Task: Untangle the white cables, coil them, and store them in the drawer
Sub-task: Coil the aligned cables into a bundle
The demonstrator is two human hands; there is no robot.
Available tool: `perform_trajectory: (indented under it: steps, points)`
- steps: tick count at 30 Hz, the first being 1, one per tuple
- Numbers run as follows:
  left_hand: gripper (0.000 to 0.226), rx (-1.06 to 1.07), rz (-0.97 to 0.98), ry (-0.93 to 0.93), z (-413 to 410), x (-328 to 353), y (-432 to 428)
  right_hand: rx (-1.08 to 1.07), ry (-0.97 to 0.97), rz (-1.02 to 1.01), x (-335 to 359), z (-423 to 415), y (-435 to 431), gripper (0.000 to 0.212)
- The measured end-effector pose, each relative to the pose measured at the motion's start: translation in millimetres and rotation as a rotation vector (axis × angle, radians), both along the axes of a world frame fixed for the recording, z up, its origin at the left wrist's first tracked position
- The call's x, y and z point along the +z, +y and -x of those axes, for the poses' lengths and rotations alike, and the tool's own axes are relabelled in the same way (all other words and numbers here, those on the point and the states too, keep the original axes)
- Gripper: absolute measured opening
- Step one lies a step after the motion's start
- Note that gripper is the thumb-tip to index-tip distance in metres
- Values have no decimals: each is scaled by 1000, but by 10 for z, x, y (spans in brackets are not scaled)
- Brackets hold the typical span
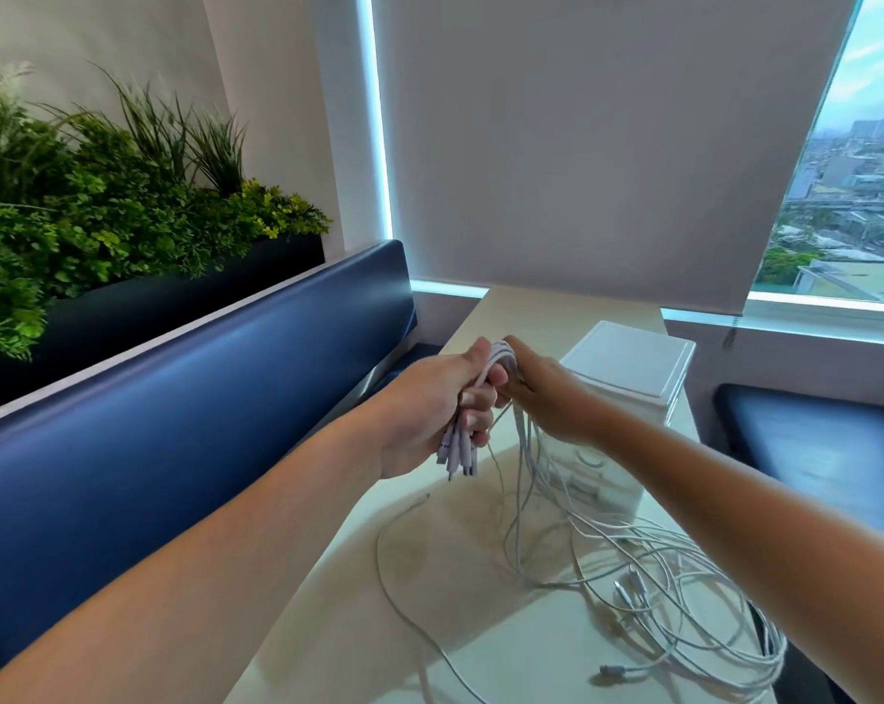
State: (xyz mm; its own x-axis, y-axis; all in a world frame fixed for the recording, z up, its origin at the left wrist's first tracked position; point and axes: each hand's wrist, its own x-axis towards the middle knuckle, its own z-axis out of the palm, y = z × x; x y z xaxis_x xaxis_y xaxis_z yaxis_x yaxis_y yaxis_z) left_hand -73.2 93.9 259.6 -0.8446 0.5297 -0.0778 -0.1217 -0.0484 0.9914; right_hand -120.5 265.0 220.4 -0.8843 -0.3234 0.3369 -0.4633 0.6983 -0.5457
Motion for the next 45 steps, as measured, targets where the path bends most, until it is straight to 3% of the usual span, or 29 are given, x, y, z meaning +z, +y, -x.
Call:
perform_trajectory:
  steps: [3, 6, 8, 14, 17, 23, 27, 36, 41, 45]
  points:
    - [35, 26, -85, 3, -4, 66, 43, 7, -104, 122, -291, 21, -11, 16]
    - [34, 71, -176, 18, 10, 147, 64, -22, -194, 218, -595, -2, -14, 7]
    - [34, 82, -201, 18, 33, 189, 84, -79, -228, 261, -766, -41, -44, 13]
    - [30, 77, -262, -49, 77, 146, 240, -86, -446, 490, -934, -163, -306, 21]
    - [28, 129, -266, -24, 139, 152, 292, -129, -413, 371, -987, -281, -343, 19]
    - [22, 110, -42, 50, 227, 89, 287, -154, -290, 30, -1067, -431, -358, 14]
    - [20, 72, 57, 84, 271, 86, 281, -183, -330, 38, -1077, -448, -366, 18]
    - [16, 132, -1, 165, 425, 76, 360, -188, -410, 132, -973, -495, -338, 18]
    - [16, 181, -4, 159, 547, -58, 344, -161, -322, -68, -909, -614, -361, 23]
    - [27, 170, 29, 161, 576, -249, 354, -124, -482, -141, -657, -618, -444, 26]
